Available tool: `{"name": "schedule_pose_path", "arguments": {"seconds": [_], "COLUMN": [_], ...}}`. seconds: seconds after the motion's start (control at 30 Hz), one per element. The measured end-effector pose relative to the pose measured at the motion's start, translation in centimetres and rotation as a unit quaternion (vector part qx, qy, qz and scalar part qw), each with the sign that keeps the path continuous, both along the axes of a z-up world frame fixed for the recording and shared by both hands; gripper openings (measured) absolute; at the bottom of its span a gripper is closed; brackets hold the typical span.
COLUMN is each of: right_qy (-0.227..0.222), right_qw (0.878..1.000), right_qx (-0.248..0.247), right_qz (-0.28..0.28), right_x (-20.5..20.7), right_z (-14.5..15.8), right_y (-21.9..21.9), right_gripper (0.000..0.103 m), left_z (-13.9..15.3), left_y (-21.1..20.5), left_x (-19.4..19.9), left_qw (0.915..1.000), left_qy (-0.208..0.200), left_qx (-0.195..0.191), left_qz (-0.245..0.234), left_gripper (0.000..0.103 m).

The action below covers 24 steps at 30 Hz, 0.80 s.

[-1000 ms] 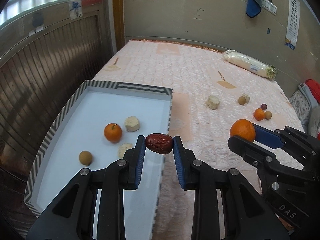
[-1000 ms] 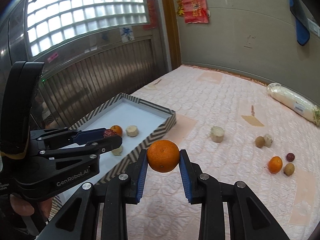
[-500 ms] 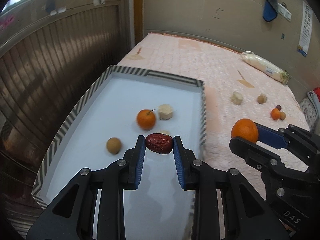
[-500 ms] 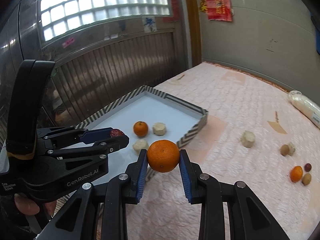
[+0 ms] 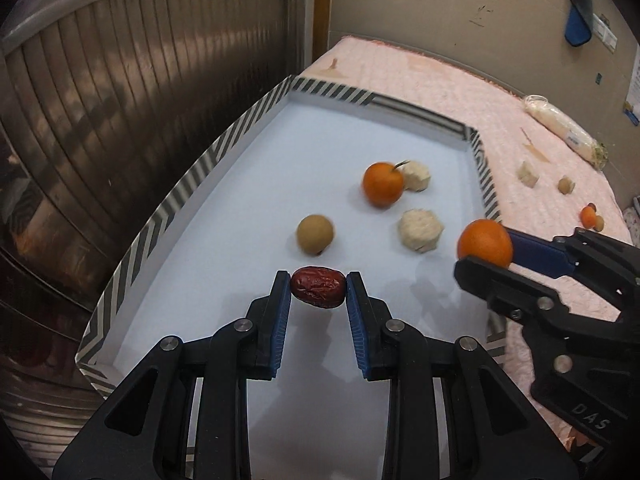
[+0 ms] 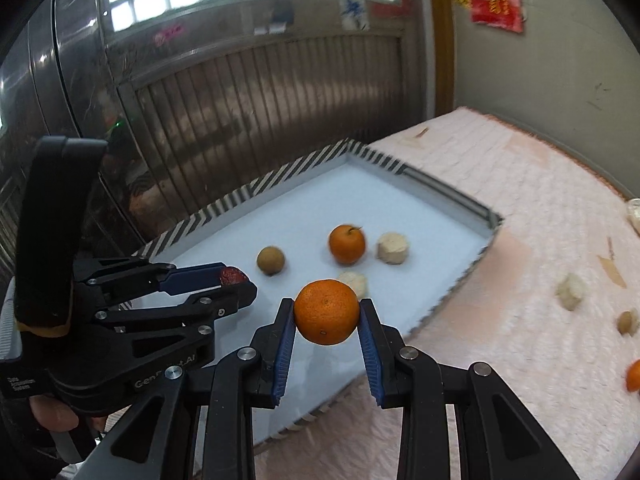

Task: Organize fruits
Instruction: 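Carry the date and orange into the striped tray and open both grippers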

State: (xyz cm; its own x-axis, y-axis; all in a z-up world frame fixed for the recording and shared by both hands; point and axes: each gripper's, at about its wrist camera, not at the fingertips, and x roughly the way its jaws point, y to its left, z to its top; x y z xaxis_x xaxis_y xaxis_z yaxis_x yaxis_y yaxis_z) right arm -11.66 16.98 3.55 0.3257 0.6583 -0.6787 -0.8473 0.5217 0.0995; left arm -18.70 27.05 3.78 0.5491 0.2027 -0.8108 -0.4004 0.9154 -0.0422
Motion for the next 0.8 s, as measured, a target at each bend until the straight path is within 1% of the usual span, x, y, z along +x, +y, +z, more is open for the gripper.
{"name": "schedule_pose_path", "arguments": {"seconds": [0.2,0.43,0.57,0.63,0.67,0.7,0.8], "right_qy": [0.013,0.011,0.009,-0.003,-0.005,-0.005,0.001], "right_qw": [1.000,0.999,0.998,0.997,0.997,0.997,0.997], "right_qx": [-0.024,-0.043,-0.054,-0.063,-0.066,-0.067,-0.062], "right_qz": [0.012,0.023,0.029,0.032,0.032,0.033,0.035], "right_x": [0.3,0.5,0.5,0.2,0.2,0.2,0.1], "right_z": [-1.9,-2.7,-3.2,-3.3,-3.3,-3.4,-3.2], "right_y": [1.7,3.2,3.8,4.1,4.1,4.1,3.9], "right_gripper": [0.030,0.030,0.031,0.031,0.031,0.031,0.031], "left_z": [-0.8,-1.2,-1.3,-1.3,-1.3,-1.3,-1.1], "left_y": [0.9,1.7,2.2,2.3,2.3,2.3,2.4], "left_x": [-0.1,0.3,0.3,0.4,0.4,0.5,0.4], "left_qw": [0.9999,0.9995,0.9992,0.9992,0.9991,0.9991,0.9988], "left_qy": [0.008,0.009,0.008,0.007,0.007,0.007,0.001], "left_qx": [-0.007,-0.019,-0.017,-0.019,-0.018,-0.018,-0.028], "left_qz": [0.007,0.024,0.034,0.034,0.036,0.039,0.040], "left_gripper": [0.027,0.027,0.029,0.035,0.048,0.056,0.057]}}
